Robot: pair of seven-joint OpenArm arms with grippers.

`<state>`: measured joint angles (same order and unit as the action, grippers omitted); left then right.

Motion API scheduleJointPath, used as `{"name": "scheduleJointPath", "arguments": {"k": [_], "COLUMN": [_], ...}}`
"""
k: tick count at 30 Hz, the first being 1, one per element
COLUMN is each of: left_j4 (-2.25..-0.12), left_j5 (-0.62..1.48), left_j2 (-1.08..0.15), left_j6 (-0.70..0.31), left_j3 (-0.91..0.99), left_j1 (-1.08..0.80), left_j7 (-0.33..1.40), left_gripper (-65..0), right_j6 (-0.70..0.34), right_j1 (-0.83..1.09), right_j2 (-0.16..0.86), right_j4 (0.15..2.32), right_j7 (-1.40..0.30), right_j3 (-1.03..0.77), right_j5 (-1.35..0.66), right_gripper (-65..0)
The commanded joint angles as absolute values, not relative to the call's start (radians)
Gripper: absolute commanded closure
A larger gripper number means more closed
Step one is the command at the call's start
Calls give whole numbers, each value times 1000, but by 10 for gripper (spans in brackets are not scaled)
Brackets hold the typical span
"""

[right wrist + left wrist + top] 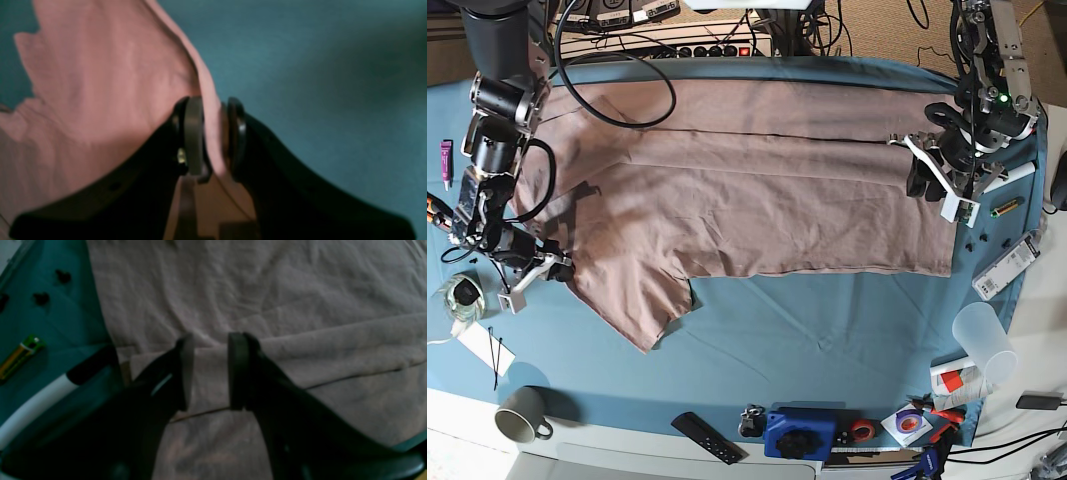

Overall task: Fold the T-shirt properly
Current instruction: 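Grasp the sleeve near the right gripper and fold it inward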

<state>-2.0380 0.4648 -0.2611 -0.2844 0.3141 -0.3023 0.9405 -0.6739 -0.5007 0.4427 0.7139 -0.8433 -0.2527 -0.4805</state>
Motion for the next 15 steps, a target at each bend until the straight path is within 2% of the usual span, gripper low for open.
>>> {"name": "scheduleJointPath", "arguments": {"k": [1, 9, 10, 12, 15], "left_j4": [-2054, -2054, -2054, -2054, -2054], "left_j5": [475, 475, 475, 475, 475], "left_j2": [-272, -272, -272, -272, -272], "left_j6": [-285, -285, -285, -285, -285], "left_j3": [317, 317, 317, 317, 317], "left_j1": [-297, -296, -296, -296, -296], "left_j7": [917, 918, 916, 916, 916], "left_gripper": [-163, -163, -163, -163, -163], "right_j6": [-668, -663, -659, -653, -654], "right_j1": [-505, -482, -482, -482, -482], "right_j2": [459, 487, 493, 507, 527], "right_j4": [723, 725, 725, 728, 752], "right_j7": [-856, -1004, -1011, -1021, -1034], "right_j3": [-255, -258, -258, -258, -258], "right_j5": [-470, -537, -564, -603, -613], "right_gripper": [-129, -126, -112, -7, 0]}}
